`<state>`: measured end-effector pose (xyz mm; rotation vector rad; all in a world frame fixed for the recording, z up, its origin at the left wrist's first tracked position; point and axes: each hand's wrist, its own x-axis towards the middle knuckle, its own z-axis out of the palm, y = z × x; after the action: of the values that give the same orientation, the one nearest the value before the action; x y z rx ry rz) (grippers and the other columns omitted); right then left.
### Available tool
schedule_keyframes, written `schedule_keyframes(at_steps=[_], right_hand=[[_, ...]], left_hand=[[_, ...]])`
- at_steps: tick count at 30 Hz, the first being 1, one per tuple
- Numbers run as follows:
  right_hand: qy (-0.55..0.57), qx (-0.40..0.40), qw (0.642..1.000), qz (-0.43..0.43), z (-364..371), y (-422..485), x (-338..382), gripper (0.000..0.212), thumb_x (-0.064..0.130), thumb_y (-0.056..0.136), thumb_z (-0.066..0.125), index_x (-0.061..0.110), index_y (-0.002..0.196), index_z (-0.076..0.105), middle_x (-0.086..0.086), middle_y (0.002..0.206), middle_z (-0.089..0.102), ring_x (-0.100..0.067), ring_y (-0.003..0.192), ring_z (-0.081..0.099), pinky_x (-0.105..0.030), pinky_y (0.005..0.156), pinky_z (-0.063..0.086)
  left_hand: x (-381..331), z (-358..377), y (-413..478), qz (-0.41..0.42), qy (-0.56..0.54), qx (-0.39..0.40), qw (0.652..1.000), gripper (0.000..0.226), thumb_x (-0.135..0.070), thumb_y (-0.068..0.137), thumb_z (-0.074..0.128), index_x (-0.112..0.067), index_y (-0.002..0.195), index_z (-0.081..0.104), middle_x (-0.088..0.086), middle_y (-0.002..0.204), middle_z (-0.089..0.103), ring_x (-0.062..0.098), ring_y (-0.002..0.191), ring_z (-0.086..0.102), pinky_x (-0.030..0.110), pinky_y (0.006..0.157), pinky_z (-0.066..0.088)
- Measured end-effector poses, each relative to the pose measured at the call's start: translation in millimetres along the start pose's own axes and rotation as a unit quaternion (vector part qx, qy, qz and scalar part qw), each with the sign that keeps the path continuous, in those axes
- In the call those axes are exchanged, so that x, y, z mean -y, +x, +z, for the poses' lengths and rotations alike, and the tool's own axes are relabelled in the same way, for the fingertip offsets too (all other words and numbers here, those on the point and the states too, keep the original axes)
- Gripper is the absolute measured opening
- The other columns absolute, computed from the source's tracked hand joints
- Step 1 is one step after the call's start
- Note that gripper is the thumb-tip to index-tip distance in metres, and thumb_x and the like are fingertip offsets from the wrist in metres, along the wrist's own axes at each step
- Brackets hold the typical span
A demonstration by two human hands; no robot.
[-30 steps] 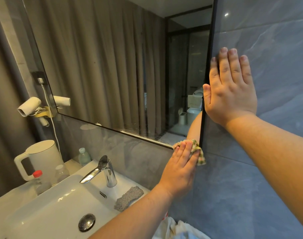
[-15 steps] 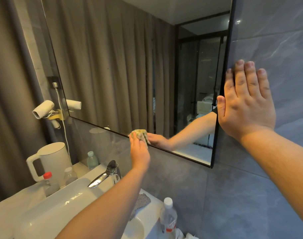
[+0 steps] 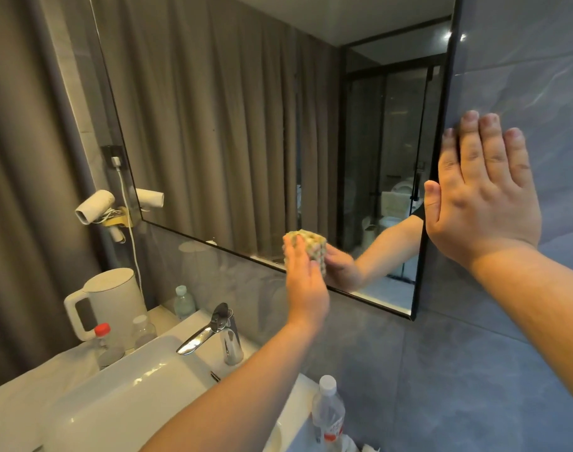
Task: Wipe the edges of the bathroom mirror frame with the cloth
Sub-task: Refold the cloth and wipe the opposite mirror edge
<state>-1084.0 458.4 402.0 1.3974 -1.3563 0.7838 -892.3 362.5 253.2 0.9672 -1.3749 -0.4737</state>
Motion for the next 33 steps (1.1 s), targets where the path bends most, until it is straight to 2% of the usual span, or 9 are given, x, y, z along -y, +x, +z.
schedule_keyframes(at_steps=[3, 8, 12, 14, 16, 19, 24, 31, 33], right_hand=[[0.004, -0.004, 1.0, 0.001, 3, 0, -2, 0.066, 0.036, 0.1, 0.022, -0.003, 0.153, 0.02, -0.024, 0.162, 0.008, -0.034, 0.152, 0.0, -0.043, 0.123, -0.009], [0.017, -0.019, 1.0, 0.001, 6, 2, -1, 0.066, 0.034, 0.098, 0.028, -0.004, 0.152, 0.023, -0.025, 0.161, 0.012, -0.035, 0.151, 0.002, -0.04, 0.122, -0.012], [0.019, -0.025, 1.0, 0.0, 7, 1, -2, 0.065, 0.034, 0.098, 0.027, -0.004, 0.152, 0.023, -0.025, 0.161, 0.012, -0.035, 0.151, 0.002, -0.041, 0.122, -0.01], [0.016, -0.027, 1.0, -0.002, 7, 1, -2, 0.065, 0.034, 0.098, 0.028, -0.004, 0.151, 0.023, -0.025, 0.161, 0.012, -0.035, 0.151, 0.003, -0.042, 0.122, -0.01], [0.013, -0.027, 1.0, 0.0, 8, 1, -2, 0.066, 0.034, 0.098, 0.028, -0.004, 0.151, 0.024, -0.025, 0.161, 0.012, -0.035, 0.151, 0.003, -0.042, 0.122, -0.01], [0.014, -0.022, 1.0, 0.001, 7, 1, -2, 0.066, 0.034, 0.098, 0.028, -0.004, 0.151, 0.024, -0.025, 0.161, 0.012, -0.035, 0.151, 0.003, -0.042, 0.123, -0.009], [0.015, -0.012, 1.0, -0.005, 3, 1, -2, 0.064, 0.033, 0.099, 0.027, -0.004, 0.151, 0.026, -0.025, 0.161, 0.013, -0.036, 0.151, 0.005, -0.044, 0.123, -0.005], [0.022, -0.013, 1.0, -0.006, 0, 0, -2, 0.061, 0.03, 0.099, 0.027, -0.005, 0.149, 0.03, -0.025, 0.16, 0.017, -0.036, 0.151, 0.009, -0.043, 0.124, -0.004], [0.02, -0.011, 1.0, -0.003, -1, 0, -1, 0.06, 0.028, 0.098, 0.029, -0.005, 0.148, 0.033, -0.025, 0.159, 0.019, -0.037, 0.15, 0.011, -0.043, 0.124, -0.003]], left_hand=[[-16, 18, -27, 0.071, 0.002, 0.057, 0.996, 0.061, -0.012, 0.098, 0.035, -0.024, 0.152, 0.009, -0.01, 0.161, 0.0, -0.007, 0.145, -0.008, 0.021, 0.12, -0.003], [-33, 30, -45, 0.139, 0.044, 0.105, 0.984, 0.061, -0.015, 0.101, 0.035, -0.026, 0.15, 0.002, -0.007, 0.162, -0.01, 0.004, 0.148, -0.012, 0.022, 0.12, -0.007], [-30, 26, -44, 0.198, 0.061, 0.13, 0.97, 0.05, -0.024, 0.105, 0.03, -0.019, 0.152, 0.014, -0.006, 0.163, -0.004, 0.012, 0.151, -0.005, 0.029, 0.122, -0.002], [-31, 30, -49, 0.269, 0.059, 0.148, 0.95, 0.05, -0.028, 0.105, 0.027, -0.01, 0.151, 0.026, 0.005, 0.163, 0.005, 0.023, 0.151, 0.001, 0.039, 0.123, 0.003], [-33, 40, -60, 0.321, 0.061, 0.173, 0.929, 0.049, -0.024, 0.104, 0.029, -0.011, 0.151, 0.026, 0.011, 0.163, 0.007, 0.031, 0.151, 0.004, 0.046, 0.122, 0.004], [-33, 48, -68, 0.327, 0.064, 0.171, 0.927, 0.048, -0.025, 0.105, 0.028, -0.018, 0.152, 0.021, 0.01, 0.163, 0.008, 0.031, 0.151, 0.005, 0.048, 0.122, 0.007], [-28, 45, -50, 0.369, 0.064, 0.154, 0.914, 0.043, -0.013, 0.102, 0.04, 0.001, 0.143, 0.041, 0.019, 0.157, 0.023, 0.031, 0.149, 0.017, 0.046, 0.121, 0.014], [-70, 29, 7, 0.269, 0.02, 0.103, 0.957, 0.05, -0.031, 0.104, 0.034, -0.006, 0.147, 0.038, 0.002, 0.16, 0.015, 0.018, 0.151, 0.011, 0.038, 0.123, 0.009], [-90, 24, 28, 0.265, 0.007, 0.082, 0.961, 0.048, -0.028, 0.102, 0.039, -0.008, 0.146, 0.039, 0.002, 0.159, 0.015, 0.016, 0.15, 0.011, 0.036, 0.123, 0.008]])
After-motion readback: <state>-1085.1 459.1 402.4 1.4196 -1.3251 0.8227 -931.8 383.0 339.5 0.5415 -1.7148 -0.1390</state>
